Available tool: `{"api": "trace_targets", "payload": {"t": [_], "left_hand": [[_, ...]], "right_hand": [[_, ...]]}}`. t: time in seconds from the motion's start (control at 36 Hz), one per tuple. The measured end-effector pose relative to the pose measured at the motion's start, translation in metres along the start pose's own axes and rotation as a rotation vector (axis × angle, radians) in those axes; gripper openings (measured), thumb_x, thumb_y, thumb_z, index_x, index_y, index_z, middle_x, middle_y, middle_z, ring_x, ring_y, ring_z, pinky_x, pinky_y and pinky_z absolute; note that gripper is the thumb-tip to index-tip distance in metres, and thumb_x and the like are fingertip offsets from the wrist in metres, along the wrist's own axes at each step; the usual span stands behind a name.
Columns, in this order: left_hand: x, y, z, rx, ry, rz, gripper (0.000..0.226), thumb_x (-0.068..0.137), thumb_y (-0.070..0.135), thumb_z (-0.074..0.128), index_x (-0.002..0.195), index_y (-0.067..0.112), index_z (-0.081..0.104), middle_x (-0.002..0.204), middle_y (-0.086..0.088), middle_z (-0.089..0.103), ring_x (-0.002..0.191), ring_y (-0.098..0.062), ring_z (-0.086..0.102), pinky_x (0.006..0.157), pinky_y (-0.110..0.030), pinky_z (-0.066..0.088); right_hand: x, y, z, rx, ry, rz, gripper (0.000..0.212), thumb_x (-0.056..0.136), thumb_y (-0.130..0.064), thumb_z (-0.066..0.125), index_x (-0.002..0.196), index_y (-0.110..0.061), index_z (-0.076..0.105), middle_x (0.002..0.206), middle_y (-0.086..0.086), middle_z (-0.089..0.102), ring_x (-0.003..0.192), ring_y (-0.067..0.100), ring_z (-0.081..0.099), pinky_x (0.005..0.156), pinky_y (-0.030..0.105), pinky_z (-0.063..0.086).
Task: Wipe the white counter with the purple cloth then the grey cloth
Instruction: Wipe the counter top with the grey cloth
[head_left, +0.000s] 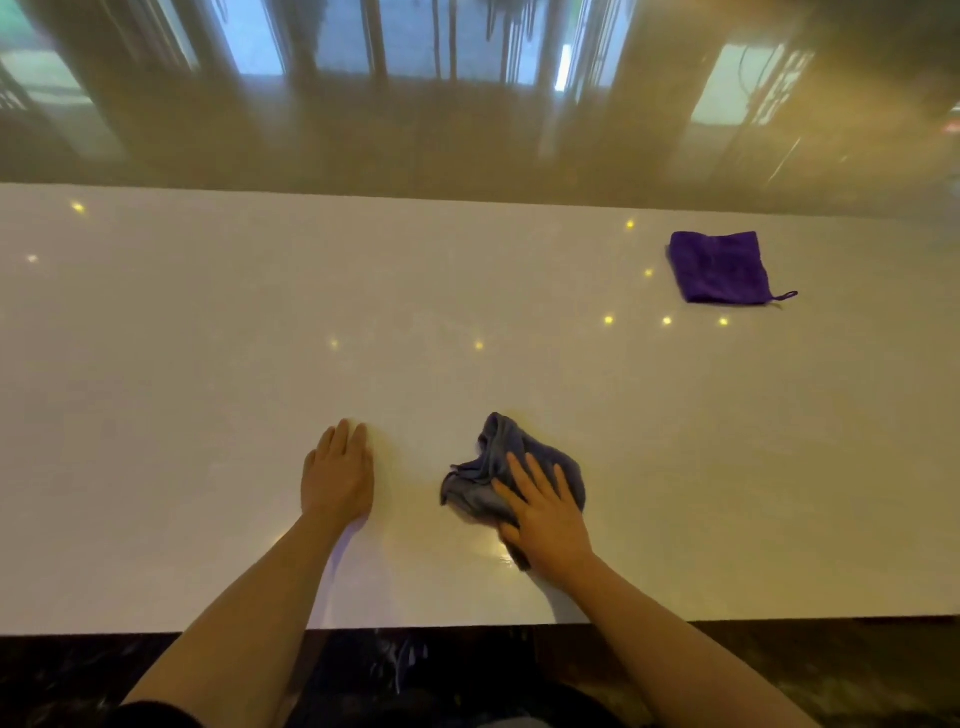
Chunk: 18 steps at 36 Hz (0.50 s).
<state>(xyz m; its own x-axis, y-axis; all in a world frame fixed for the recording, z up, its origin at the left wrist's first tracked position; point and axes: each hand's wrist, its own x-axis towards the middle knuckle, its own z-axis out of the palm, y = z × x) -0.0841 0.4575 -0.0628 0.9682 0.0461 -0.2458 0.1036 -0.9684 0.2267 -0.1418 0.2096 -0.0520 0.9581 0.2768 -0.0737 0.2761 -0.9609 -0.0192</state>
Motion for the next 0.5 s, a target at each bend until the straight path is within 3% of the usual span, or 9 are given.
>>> {"api": "trace_targets", "payload": {"t": [0.11,0.17,0.22,0.28,0.33,0.5], "left_hand": [[-0.003,0.000,0.001,-0.013,-0.001,-0.013,0.045,0.100,0.022,0.024,0.143,0.010,0.025,0.156,-0.013,0.020,0.143,-0.030,0.019,0.114,-0.042,0.026],[-0.004,0.000,0.002,-0.019,-0.005,-0.020,0.045,0.100,0.022,0.024,0.143,0.010,0.024,0.156,-0.013,0.019,0.144,-0.029,0.018,0.115,-0.042,0.025],[-0.004,-0.001,0.002,-0.028,-0.007,-0.024,0.045,0.100,0.023,0.024,0.144,0.011,0.024,0.156,-0.012,0.019,0.144,-0.029,0.017,0.116,-0.041,0.024],[-0.004,0.000,0.002,-0.030,-0.006,-0.020,0.046,0.100,0.023,0.024,0.144,0.011,0.023,0.156,-0.012,0.019,0.144,-0.029,0.017,0.116,-0.041,0.023],[-0.005,-0.001,0.002,-0.018,-0.001,-0.012,0.046,0.100,0.023,0.025,0.144,0.011,0.023,0.156,-0.012,0.018,0.144,-0.029,0.018,0.115,-0.041,0.023],[-0.005,-0.003,0.005,-0.024,0.002,-0.020,0.047,0.100,0.023,0.023,0.145,0.012,0.020,0.157,-0.011,0.016,0.145,-0.027,0.016,0.117,-0.039,0.021]], "right_hand": [[-0.011,0.038,0.000,0.030,0.055,0.060,0.056,0.057,-0.032,0.082,0.109,-0.014,0.070,0.118,0.015,0.067,0.104,0.040,0.064,0.113,0.030,-0.008],[-0.016,0.060,0.005,0.056,0.073,0.090,0.056,0.057,-0.023,0.082,0.110,-0.010,0.068,0.121,0.020,0.064,0.106,0.046,0.061,0.115,0.037,0.004],[-0.019,0.081,0.006,0.125,0.051,0.167,0.054,0.070,-0.018,0.075,0.121,-0.012,0.061,0.135,0.021,0.052,0.121,0.048,0.049,0.113,0.050,0.022],[-0.023,0.106,0.007,0.148,-0.026,0.248,0.053,0.087,-0.022,0.060,0.137,-0.019,0.041,0.151,0.015,0.027,0.141,0.039,0.023,0.117,0.050,0.010],[-0.027,0.132,0.011,0.095,-0.079,0.306,0.054,0.095,-0.030,0.045,0.144,-0.026,0.023,0.158,0.008,0.008,0.146,0.028,0.003,0.117,0.043,-0.003],[-0.023,0.171,0.008,0.098,-0.172,0.509,0.055,0.098,-0.037,0.030,0.147,-0.029,0.008,0.159,0.003,-0.002,0.146,0.024,-0.005,0.118,0.047,0.000]]}}
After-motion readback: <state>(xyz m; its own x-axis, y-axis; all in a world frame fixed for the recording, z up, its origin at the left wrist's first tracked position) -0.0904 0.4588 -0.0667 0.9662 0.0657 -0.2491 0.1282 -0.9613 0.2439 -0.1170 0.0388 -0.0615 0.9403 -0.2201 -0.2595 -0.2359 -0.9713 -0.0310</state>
